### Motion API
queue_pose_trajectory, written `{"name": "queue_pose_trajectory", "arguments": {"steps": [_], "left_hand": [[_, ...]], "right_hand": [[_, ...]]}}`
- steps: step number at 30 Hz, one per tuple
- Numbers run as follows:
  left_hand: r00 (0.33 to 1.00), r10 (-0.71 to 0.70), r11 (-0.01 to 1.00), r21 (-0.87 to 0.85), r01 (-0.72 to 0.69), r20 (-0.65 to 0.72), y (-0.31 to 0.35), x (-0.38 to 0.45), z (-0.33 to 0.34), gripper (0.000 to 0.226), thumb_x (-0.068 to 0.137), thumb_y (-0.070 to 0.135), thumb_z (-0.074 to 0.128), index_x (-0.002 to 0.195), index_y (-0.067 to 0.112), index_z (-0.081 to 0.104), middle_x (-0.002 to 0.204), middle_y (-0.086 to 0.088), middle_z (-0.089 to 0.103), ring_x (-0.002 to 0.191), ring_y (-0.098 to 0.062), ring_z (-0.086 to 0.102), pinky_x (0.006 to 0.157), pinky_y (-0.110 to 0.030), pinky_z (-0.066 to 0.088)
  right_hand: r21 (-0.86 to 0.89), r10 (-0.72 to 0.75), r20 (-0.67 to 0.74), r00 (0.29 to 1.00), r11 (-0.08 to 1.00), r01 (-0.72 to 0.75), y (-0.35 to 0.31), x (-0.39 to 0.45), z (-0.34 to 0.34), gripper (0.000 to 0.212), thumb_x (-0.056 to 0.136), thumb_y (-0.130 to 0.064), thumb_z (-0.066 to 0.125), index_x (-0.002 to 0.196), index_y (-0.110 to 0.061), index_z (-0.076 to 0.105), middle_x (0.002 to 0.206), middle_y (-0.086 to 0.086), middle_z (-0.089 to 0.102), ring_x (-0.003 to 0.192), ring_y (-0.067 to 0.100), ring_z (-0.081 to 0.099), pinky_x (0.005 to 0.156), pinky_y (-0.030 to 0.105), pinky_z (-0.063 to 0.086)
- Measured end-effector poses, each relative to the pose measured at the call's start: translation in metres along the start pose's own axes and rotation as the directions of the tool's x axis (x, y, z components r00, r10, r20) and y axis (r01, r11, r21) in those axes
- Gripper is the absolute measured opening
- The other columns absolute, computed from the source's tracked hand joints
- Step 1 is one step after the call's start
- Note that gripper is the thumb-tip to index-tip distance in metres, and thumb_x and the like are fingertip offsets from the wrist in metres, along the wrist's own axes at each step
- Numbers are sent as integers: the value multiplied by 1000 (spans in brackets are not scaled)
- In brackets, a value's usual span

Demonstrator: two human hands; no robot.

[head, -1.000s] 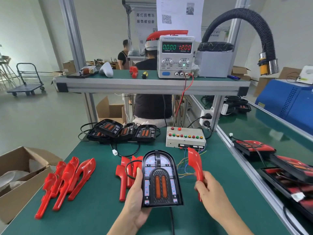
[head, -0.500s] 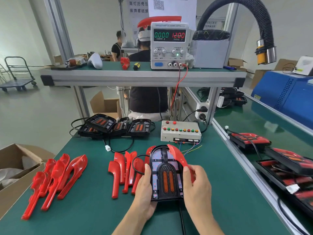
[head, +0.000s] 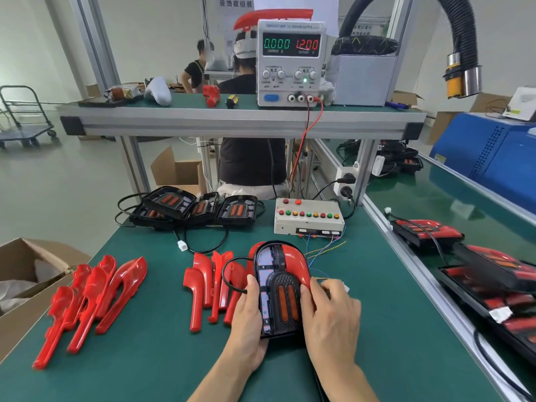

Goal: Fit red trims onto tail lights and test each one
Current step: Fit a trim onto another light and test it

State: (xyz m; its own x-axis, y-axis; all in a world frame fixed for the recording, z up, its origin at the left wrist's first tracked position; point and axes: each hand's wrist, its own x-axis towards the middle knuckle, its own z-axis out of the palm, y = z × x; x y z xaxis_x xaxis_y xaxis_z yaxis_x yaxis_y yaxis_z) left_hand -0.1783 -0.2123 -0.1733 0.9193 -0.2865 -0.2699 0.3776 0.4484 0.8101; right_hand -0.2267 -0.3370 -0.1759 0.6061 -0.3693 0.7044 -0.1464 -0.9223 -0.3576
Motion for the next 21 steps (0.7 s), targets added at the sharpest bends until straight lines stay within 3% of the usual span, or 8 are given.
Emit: {"name": "queue_pose_trajectory", "arguments": {"steps": [3,8,11,15,21], "left_hand": [[1000,-1,1000,-11,1,-15,0,-2,0,77,83,66,52,132,8,62,125,-20,70,115,-37,68,90,-49,59],[1000,30,999,-16,-30,0,0,-4,2,72,88,62,49,128,6,64,121,-21,71,110,-37,70,81,-43,61],[999,32,999,-16,-32,3,1,-5,1,70,88,62,49,125,5,67,119,-21,72,108,-36,71,80,-42,61],[1000,30,1000,-7,-30,11,2,-5,2,70,87,63,48,125,6,67,120,-21,71,109,-37,70,81,-43,61],[999,33,999,-19,-33,22,1,-6,1,65,88,63,49,117,10,73,119,-22,71,107,-37,71,79,-43,61]], "right_hand": [[-10,-11,-9,1000,1000,11,1,1,-1,29,95,-34,55,96,-16,78,81,-1,54,60,23,51,64,33,29],[33,5,14,1000,999,-6,-2,4,-5,37,97,-38,50,95,-17,79,75,0,54,60,25,54,62,35,39],[67,28,16,999,997,-29,-2,3,-6,31,96,-36,56,96,-16,80,75,1,55,60,26,55,63,36,42],[114,40,12,999,993,-41,-3,2,-6,41,97,-40,47,97,-16,80,77,0,56,62,26,56,63,39,45],[83,15,10,1000,996,-16,-2,3,-5,25,92,-31,63,95,-13,80,76,1,55,58,26,54,62,37,43]]}}
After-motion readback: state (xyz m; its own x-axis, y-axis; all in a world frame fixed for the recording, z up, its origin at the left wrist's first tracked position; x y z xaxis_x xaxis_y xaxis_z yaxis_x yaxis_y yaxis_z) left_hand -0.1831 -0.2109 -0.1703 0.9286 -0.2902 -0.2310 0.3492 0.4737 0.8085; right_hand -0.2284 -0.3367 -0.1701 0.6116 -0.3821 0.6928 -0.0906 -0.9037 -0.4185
